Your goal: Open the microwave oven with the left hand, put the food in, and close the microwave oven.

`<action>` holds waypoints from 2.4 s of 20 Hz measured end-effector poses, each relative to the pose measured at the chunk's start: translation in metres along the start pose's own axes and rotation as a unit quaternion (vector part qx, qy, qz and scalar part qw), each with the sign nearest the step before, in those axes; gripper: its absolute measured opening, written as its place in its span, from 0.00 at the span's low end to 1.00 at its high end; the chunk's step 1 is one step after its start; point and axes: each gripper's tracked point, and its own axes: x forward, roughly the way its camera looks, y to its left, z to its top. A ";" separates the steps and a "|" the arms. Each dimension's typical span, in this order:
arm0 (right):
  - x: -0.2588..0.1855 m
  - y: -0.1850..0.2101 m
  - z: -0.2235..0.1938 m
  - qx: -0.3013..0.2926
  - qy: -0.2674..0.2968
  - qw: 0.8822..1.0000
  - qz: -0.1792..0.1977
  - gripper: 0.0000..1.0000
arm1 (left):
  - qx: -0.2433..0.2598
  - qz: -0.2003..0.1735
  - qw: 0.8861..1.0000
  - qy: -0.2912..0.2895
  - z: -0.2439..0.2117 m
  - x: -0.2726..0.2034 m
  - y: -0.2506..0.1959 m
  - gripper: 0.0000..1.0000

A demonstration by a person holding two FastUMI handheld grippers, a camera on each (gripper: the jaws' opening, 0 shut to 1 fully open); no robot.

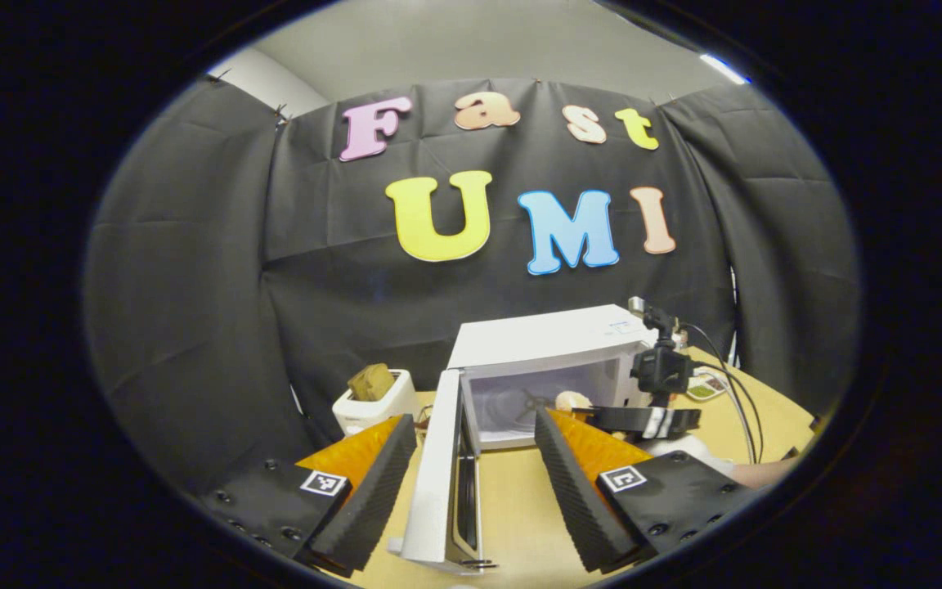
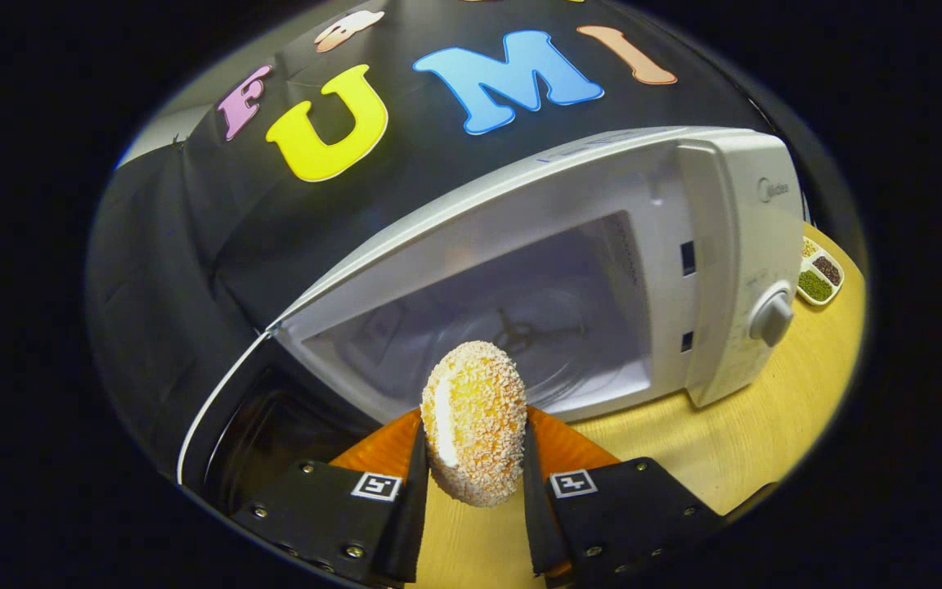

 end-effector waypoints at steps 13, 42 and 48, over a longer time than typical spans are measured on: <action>0.098 -0.025 0.012 0.045 -0.089 0.990 -0.100 0.48 | 0.002 0.021 1.000 0.007 -0.030 -0.001 0.033 0.96; -0.237 -0.035 0.129 -0.162 -0.155 0.972 -0.066 0.98 | 0.022 0.065 0.997 -0.042 -0.005 -0.013 0.088 0.98; -0.324 -0.068 0.147 -0.201 -0.152 0.962 -0.110 0.98 | 0.008 0.101 0.995 -0.011 -0.050 -0.009 0.131 0.96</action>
